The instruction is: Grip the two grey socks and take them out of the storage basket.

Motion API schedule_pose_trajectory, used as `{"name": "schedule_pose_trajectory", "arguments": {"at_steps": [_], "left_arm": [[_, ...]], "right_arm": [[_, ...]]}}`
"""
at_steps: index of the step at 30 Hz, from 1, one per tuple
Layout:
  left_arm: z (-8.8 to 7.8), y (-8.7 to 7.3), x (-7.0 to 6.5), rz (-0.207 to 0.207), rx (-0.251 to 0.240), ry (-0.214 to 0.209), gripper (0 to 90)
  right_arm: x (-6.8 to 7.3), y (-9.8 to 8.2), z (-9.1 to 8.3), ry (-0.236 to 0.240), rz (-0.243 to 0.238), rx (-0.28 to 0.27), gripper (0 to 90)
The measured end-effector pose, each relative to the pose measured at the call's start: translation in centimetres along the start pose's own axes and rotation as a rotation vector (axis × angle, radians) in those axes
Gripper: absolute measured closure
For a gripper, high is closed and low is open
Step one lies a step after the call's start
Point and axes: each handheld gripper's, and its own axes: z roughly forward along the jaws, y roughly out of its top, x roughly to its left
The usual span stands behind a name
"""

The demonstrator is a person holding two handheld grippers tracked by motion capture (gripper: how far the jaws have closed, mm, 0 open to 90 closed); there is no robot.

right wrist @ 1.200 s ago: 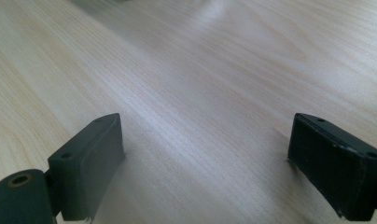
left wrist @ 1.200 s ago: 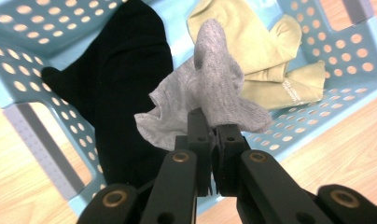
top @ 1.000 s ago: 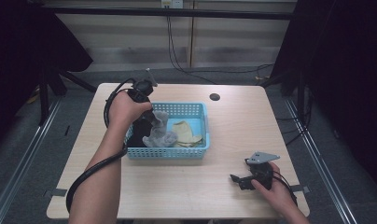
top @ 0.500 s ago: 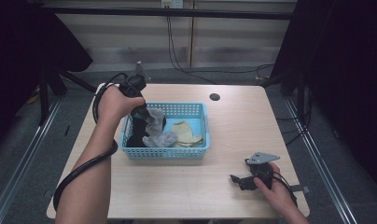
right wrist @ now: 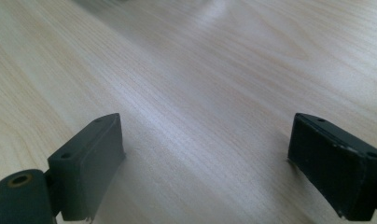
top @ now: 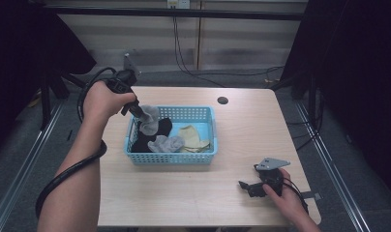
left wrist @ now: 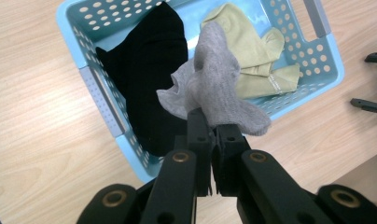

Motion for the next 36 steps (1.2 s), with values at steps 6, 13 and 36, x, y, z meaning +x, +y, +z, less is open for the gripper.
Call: {"name": "schedule_pose_trajectory", "arguments": {"at_steps": [6,13,36], "left_arm": [[-1.1,-0.8,0.8,-0.015,-0.003,0.018,87.3],[-2.2,-2.3,2.5,-0.051,-0.007,0.02,87.2],[-2.4,-8.5,8.6,-0.17,-0.038,0.048,86.5]], "right_arm": [[0.0,0.0,0.0,0.0,-0.001,0.0,9.7],[0.0,0.0,0.0,-0.001,0.0,0.0,9.7],[0.0,0.0,0.0,-0.003,0.004,-0.001,9.7]]}}
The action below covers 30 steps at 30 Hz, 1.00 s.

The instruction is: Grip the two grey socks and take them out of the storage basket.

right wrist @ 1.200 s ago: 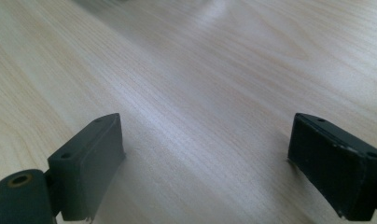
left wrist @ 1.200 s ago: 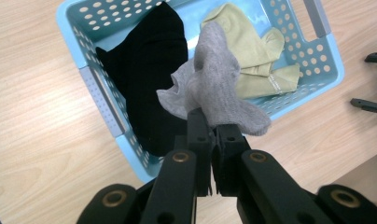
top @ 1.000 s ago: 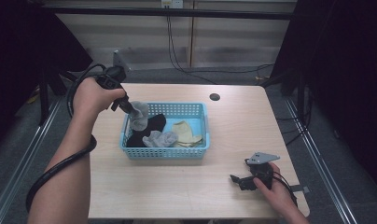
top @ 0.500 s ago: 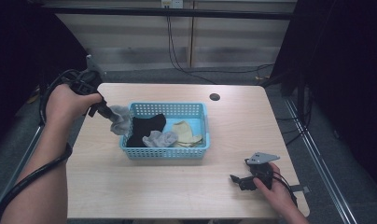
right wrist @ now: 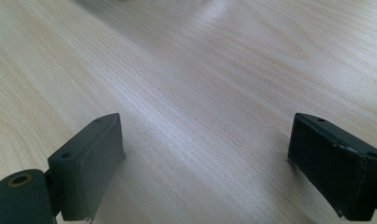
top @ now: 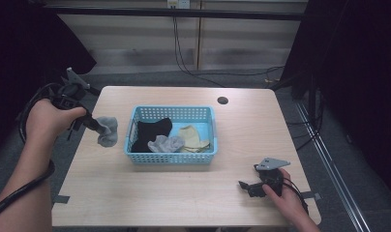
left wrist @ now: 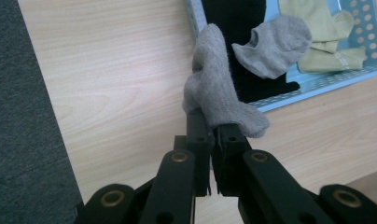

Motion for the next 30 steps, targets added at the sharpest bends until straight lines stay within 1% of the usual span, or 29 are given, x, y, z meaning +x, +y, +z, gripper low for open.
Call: {"name": "schedule_pose_trajectory", "arguments": {"at_steps": [1,2,3,4,5,7,8,9,10,11,12,13,14,15,16,17,18,19,20,22,25,26,27,28,30], "left_arm": [[0.2,-0.2,0.4,-0.005,0.001,-0.001,86.5],[0.4,-0.6,1.0,-0.021,0.0,0.007,86.4],[0.4,-0.6,1.0,-0.021,0.0,0.007,86.5],[0.5,-0.8,1.4,-0.026,-0.001,0.019,86.5],[0.6,-0.9,1.6,-0.029,-0.003,0.019,86.5],[1.0,-1.2,2.1,-0.029,0.01,0.028,86.5],[1.6,-1.4,2.3,-0.031,0.013,0.033,86.6],[1.6,-1.4,2.3,-0.031,0.013,0.033,86.5],[2.1,-1.5,2.3,-0.033,0.005,0.029,86.5],[2.5,-1.5,2.3,-0.032,0.007,0.027,86.5],[3.4,-1.5,2.2,-0.027,0.017,0.032,86.2],[3.4,-1.5,2.2,-0.027,0.017,0.032,85.5],[4.3,-1.4,2.1,-0.023,-0.003,0.057,81.3],[4.3,-1.4,2.1,-0.023,-0.003,0.057,70.7],[4.8,-1.3,2.1,-0.011,-0.038,0.094,70.7],[5.0,-1.1,2.1,-0.001,-0.051,0.134,53.6],[5.1,-1.0,2.0,0.0,-0.054,0.159,47.1],[5.2,-0.8,2.0,-0.003,-0.053,0.162,41.1],[5.2,-0.7,1.8,-0.01,-0.062,0.15,36.9],[5.2,-0.5,1.5,-0.001,-0.077,0.115,37.0],[5.6,-0.2,0.7,0.014,-0.088,0.094,35.0],[5.8,-0.1,0.3,0.031,-0.084,0.071,34.7],[6.0,0.0,-0.1,0.023,-0.093,0.048,33.8],[6.2,0.2,-0.4,0.029,-0.092,0.035,33.6],[6.6,0.5,-1.2,0.047,-0.086,0.038,32.8]], "right_arm": [[0.0,0.0,0.0,0.0,-0.002,-0.001,9.7],[0.0,0.0,0.0,0.0,-0.002,-0.001,9.7],[0.0,0.0,0.0,0.0,-0.002,-0.001,9.7],[0.0,0.0,0.0,0.0,0.002,0.001,9.7],[0.0,0.0,0.0,0.0,0.002,0.001,9.7],[0.0,0.0,0.0,0.0,0.002,0.001,9.7],[0.0,0.0,0.0,0.0,0.002,0.0,9.7],[0.0,0.0,0.0,0.0,0.002,0.0,9.7],[0.0,0.0,0.0,0.0,0.002,-0.001,9.7],[0.0,0.0,0.0,0.0,0.002,-0.001,9.7],[0.0,0.0,0.0,0.0,0.002,-0.001,9.7],[0.0,0.0,0.0,0.0,0.002,-0.001,9.7],[0.0,0.0,0.0,0.0,0.002,-0.001,9.7],[0.0,0.0,0.0,0.0,0.002,-0.001,9.7],[0.0,0.0,0.0,0.0,0.001,-0.002,9.7],[0.0,0.0,0.0,0.0,0.002,-0.001,9.7],[0.0,0.0,0.0,0.0,0.002,-0.001,9.7],[0.0,0.0,0.0,0.001,-0.001,-0.003,9.7],[0.0,0.0,0.0,0.0,0.002,-0.001,9.7],[0.0,0.0,0.0,0.0,0.0,-0.002,9.7],[0.0,0.0,0.0,0.0,0.0,-0.002,9.7],[0.0,0.0,0.0,0.0,0.002,-0.001,9.7],[0.0,0.0,0.0,0.0,0.002,-0.001,9.7],[0.0,0.0,0.0,0.0,0.002,-0.001,9.7],[0.0,0.0,0.0,0.0,0.002,-0.001,9.7]]}}
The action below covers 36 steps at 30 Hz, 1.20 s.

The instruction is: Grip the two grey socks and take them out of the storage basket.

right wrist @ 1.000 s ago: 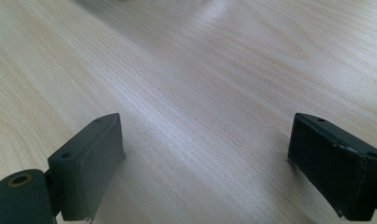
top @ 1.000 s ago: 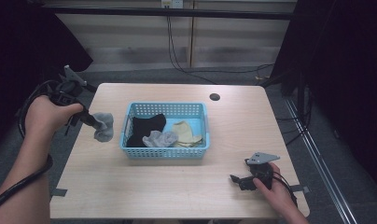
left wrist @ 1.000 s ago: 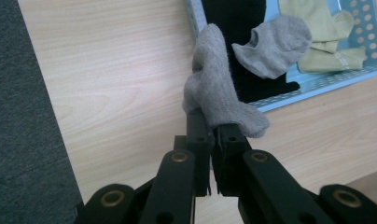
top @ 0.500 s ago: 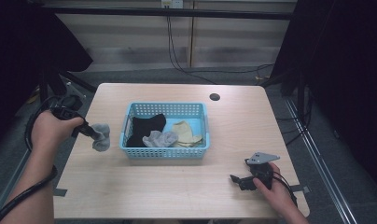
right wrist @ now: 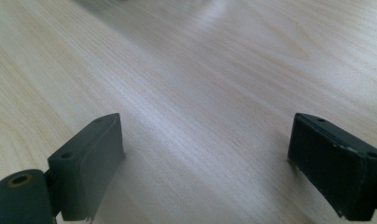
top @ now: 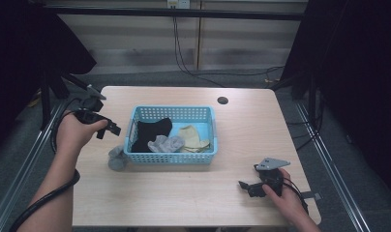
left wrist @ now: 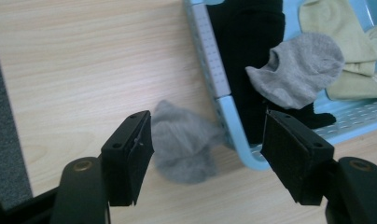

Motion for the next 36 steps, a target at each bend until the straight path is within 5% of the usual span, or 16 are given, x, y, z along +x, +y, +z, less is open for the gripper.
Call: {"name": "schedule_pose_trajectory", "arguments": {"at_steps": [12,36], "left_arm": [[3.6,1.7,-4.5,0.045,0.032,-0.062,30.9],[9.4,2.8,-8.5,0.109,0.104,-0.081,31.6]], "right_arm": [[0.0,0.0,0.0,0.0,0.0,0.0,9.7],[0.0,0.0,0.0,0.001,0.0,-0.002,9.8]]}}
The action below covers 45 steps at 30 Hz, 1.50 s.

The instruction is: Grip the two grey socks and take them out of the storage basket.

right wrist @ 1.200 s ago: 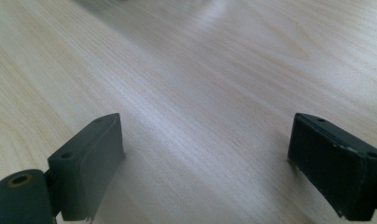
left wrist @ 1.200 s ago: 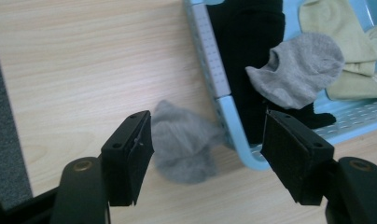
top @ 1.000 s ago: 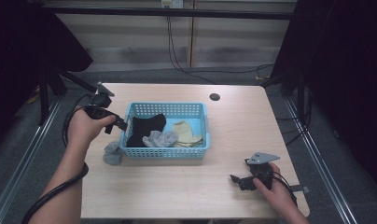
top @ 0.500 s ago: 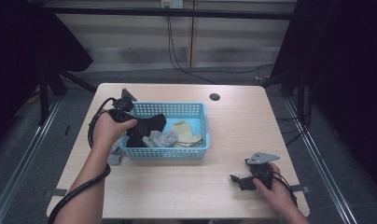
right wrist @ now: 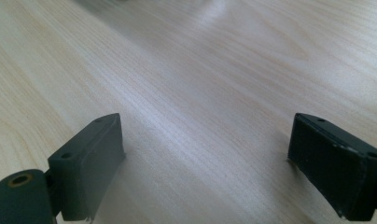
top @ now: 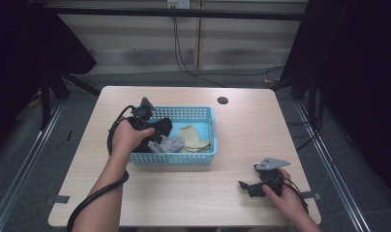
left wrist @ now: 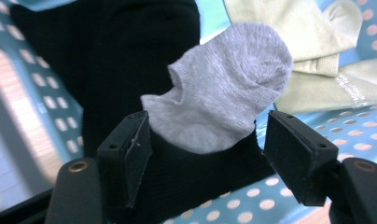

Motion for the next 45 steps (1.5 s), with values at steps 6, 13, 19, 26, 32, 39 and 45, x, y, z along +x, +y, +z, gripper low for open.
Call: {"name": "schedule_pose_trajectory", "arguments": {"at_steps": [6,13,19,26,32,39,45], "left_arm": [[2.0,0.2,-0.5,0.01,0.019,-0.001,32.3],[3.2,0.3,-0.5,-0.001,0.027,-0.008,34.2],[4.2,0.4,-1.0,0.041,0.055,0.016,35.9],[4.9,0.5,-1.2,0.044,0.083,0.008,45.5],[5.5,0.6,-1.2,0.046,0.091,0.021,49.3],[6.2,0.8,-1.2,0.012,0.104,0.019,58.4],[6.3,1.3,-1.5,0.009,0.13,0.04,78.1]], "right_arm": [[0.0,0.0,0.0,0.0,0.0,0.002,9.7],[0.0,0.0,0.0,0.0,0.0,0.002,9.7],[0.0,0.0,0.0,0.0,-0.001,0.001,9.7],[0.0,0.0,0.0,0.001,0.001,0.001,9.7],[0.0,0.0,0.0,0.001,0.0,0.0,9.7],[0.0,0.0,0.0,0.002,0.004,0.003,9.7],[0.0,0.0,0.0,0.002,0.005,0.003,9.7]]}}
